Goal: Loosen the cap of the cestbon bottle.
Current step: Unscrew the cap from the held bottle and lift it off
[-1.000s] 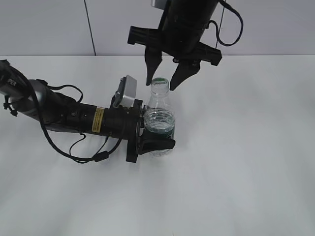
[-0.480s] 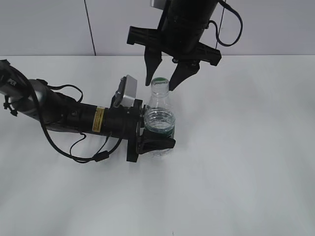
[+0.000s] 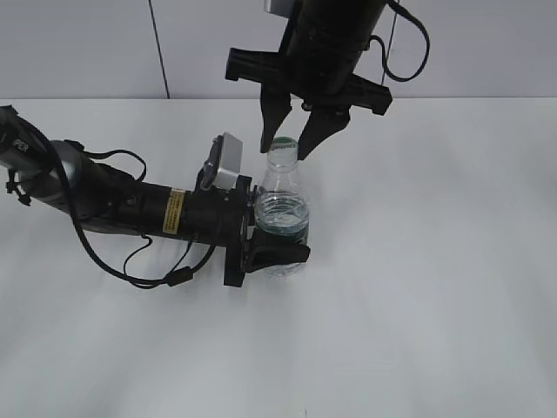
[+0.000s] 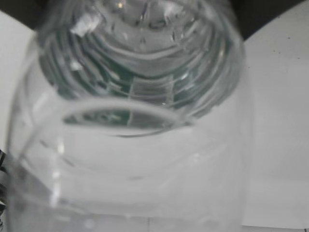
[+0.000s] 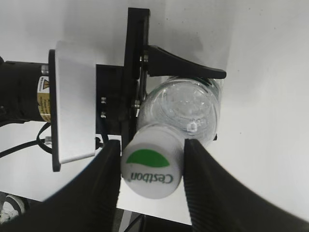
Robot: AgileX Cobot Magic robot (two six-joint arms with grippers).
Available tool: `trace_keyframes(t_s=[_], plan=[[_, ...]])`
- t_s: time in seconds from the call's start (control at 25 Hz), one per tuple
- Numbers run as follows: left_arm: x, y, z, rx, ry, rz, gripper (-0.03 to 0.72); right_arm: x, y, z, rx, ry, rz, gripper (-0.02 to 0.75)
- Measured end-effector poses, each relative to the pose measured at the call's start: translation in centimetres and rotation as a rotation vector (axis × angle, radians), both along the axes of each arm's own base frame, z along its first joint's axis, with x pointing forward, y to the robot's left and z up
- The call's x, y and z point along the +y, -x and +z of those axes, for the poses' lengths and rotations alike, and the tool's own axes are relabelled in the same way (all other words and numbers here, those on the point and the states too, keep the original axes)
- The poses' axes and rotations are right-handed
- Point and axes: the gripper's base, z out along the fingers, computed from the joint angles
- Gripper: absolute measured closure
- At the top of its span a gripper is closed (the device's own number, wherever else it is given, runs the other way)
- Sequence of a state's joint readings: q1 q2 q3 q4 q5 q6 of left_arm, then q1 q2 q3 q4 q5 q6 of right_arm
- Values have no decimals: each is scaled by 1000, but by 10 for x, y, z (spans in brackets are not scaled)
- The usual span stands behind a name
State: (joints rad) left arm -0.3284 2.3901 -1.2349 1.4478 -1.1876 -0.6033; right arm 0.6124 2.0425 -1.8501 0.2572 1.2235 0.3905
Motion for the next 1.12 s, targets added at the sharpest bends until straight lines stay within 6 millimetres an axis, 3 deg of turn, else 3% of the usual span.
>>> trace_keyframes(t_s=[0.4, 1.12], plan=[[0, 0, 0, 0, 0, 1, 281, 0, 0, 0, -63, 11, 176, 436], [0, 0, 0, -2, -2, -1, 281, 0, 0, 0, -304, 59, 845, 436]])
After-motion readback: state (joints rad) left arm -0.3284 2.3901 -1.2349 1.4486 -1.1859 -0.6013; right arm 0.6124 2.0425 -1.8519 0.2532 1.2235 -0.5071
